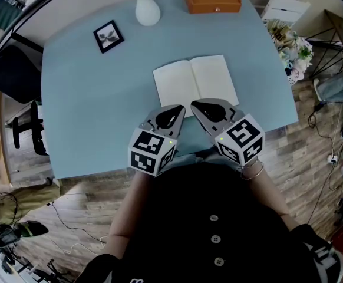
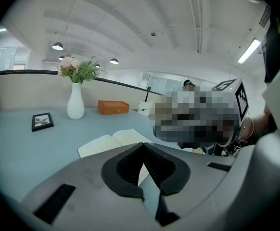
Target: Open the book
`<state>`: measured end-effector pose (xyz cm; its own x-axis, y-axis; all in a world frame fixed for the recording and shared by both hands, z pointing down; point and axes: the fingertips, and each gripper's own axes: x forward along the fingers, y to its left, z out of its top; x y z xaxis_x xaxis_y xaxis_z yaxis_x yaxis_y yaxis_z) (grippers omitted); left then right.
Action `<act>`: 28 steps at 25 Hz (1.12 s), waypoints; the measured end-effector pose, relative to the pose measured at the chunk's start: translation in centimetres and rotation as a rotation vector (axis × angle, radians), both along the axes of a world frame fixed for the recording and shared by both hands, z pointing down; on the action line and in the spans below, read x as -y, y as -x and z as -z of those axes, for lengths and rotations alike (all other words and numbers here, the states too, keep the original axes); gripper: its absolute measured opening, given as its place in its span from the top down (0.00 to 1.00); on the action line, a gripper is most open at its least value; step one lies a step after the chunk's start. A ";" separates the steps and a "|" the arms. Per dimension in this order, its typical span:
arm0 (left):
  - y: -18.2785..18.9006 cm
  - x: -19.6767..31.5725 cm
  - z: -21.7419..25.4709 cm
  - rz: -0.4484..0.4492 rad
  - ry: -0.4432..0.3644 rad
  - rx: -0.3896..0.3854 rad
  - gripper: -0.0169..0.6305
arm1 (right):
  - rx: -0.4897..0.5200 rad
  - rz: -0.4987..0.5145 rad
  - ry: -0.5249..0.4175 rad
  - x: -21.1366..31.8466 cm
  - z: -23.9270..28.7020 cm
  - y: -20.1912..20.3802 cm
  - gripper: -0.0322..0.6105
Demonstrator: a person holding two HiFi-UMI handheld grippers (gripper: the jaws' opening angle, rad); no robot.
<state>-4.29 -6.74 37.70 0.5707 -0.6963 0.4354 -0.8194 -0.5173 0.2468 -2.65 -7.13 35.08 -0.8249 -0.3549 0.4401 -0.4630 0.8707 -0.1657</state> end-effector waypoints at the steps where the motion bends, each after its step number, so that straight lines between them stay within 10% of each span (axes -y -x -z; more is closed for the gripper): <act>1: 0.0 0.0 0.0 -0.001 0.001 -0.001 0.96 | 0.000 0.001 0.002 0.0 0.0 0.0 0.95; 28: 0.5 0.0 -0.9 0.006 0.034 0.001 0.95 | -0.033 0.002 -0.002 0.3 -0.6 0.1 0.95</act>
<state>-4.78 -6.75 38.57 0.5661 -0.6844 0.4595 -0.8227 -0.5040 0.2630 -2.73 -7.38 35.66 -0.8107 -0.3542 0.4662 -0.4664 0.8720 -0.1485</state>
